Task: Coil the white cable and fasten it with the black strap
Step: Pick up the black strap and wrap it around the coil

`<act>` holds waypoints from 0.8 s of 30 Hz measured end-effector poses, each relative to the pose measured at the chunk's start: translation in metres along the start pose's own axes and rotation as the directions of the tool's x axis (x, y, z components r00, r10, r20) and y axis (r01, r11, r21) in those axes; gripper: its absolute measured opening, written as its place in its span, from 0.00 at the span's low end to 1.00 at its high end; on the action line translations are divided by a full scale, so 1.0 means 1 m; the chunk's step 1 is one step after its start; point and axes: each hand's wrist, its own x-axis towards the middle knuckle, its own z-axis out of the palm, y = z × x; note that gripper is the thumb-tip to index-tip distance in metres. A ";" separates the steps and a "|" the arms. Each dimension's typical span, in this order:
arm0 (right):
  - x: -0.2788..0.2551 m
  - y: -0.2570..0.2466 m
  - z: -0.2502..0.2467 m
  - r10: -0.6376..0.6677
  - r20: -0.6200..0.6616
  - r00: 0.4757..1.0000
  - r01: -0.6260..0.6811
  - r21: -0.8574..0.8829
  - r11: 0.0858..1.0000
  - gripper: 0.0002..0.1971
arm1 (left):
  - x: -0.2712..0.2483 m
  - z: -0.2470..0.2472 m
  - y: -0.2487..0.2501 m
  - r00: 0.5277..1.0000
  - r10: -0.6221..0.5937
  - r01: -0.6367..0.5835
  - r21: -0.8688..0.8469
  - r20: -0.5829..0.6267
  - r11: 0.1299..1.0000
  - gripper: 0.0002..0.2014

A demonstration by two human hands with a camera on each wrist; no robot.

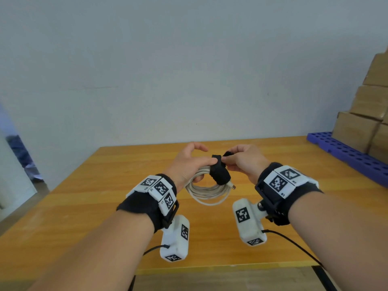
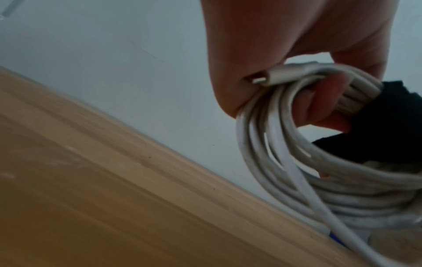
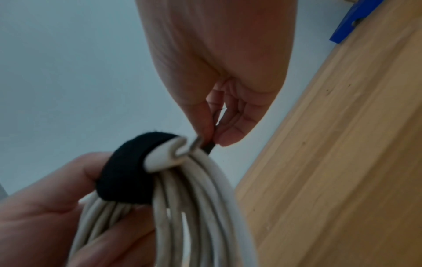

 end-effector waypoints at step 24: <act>-0.010 -0.001 -0.004 0.038 -0.013 0.999 -0.040 -0.166 0.985 0.05 | -0.004 0.007 0.002 0.964 0.017 -0.056 0.141 0.266 0.988 0.20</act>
